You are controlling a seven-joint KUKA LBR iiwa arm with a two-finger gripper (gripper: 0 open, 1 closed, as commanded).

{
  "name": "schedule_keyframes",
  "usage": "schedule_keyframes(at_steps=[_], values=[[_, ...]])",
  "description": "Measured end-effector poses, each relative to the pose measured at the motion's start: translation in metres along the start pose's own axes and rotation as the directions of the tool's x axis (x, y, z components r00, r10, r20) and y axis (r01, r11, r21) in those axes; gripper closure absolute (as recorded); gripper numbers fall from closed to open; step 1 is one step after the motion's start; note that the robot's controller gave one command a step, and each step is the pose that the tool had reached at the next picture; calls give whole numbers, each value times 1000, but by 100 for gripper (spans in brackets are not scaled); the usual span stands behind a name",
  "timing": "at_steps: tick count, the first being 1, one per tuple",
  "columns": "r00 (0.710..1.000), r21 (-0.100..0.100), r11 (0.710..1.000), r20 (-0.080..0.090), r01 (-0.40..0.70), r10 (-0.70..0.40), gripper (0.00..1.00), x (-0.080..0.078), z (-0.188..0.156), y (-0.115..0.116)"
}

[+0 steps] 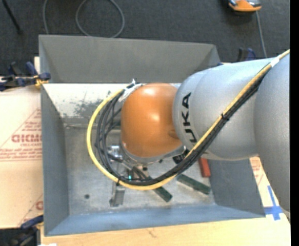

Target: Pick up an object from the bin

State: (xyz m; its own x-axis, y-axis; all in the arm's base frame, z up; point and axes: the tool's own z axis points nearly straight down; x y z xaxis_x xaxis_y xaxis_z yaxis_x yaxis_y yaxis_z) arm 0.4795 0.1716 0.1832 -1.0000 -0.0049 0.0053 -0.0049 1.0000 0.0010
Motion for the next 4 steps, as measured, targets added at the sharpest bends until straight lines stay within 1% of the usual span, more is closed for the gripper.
schedule_keyframes(at_steps=[1,2,3,4], values=[[995,5,995,3,99,-99,0,-19,46,-89],[993,1,993,10,114,-114,0,-5,115,-135],[991,6,991,11,132,-132,0,-46,112,-188],[991,0,991,9,132,-132,100,-45,112,-183]])
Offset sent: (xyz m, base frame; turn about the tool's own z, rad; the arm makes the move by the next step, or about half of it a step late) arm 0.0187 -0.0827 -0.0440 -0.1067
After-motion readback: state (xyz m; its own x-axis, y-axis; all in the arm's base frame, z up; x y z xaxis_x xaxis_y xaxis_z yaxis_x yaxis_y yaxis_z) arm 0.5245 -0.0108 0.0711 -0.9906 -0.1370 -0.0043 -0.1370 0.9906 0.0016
